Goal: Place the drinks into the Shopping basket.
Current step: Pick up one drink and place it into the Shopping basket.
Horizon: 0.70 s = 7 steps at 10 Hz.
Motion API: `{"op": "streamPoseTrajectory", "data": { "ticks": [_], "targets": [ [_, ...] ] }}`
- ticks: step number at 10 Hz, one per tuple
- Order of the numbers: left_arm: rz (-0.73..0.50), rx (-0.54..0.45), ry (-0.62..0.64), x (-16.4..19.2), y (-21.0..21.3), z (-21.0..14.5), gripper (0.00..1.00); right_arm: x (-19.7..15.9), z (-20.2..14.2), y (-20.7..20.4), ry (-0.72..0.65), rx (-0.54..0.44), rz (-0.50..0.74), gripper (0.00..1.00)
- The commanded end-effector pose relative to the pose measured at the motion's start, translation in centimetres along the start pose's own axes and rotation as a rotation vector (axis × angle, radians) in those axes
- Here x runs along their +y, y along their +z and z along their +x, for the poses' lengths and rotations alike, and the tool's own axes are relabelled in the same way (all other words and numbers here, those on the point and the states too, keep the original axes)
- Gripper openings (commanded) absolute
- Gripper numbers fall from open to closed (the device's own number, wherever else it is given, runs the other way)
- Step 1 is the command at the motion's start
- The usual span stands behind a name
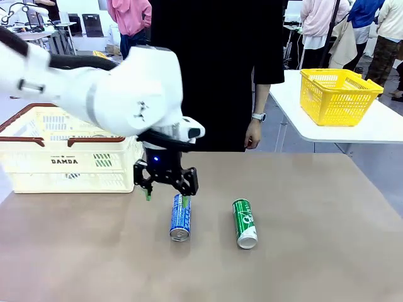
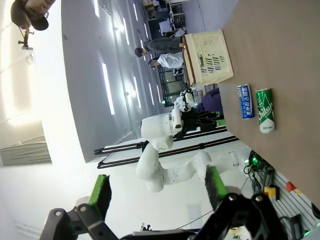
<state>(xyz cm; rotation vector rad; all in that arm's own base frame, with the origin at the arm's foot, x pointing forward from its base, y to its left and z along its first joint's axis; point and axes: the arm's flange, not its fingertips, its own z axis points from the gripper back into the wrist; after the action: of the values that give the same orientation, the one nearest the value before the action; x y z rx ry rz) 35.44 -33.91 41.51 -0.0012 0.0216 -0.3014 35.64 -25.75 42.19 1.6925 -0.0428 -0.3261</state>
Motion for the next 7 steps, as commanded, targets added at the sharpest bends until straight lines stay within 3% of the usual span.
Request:
{"op": "streamPoseTrajectory", "data": {
  "ticks": [1, 2, 7],
  "targets": [
    [0.019, -0.023, 0.046, -1.3, -2.9, 1.9, 1.00, 0.4, -0.3, -0.1, -0.012, 0.002, -0.001, 1.00],
    [0.037, -0.064, 0.081, -1.6, -4.9, 2.4, 1.00, 0.4, -0.3, -0.1, -0.012, 0.002, -0.001, 1.00],
    [0.002, -0.021, 0.183, -1.3, -9.3, 4.2, 1.00, 0.4, -0.3, -0.1, -0.012, 0.002, -0.001, 1.00]
  ]
}}
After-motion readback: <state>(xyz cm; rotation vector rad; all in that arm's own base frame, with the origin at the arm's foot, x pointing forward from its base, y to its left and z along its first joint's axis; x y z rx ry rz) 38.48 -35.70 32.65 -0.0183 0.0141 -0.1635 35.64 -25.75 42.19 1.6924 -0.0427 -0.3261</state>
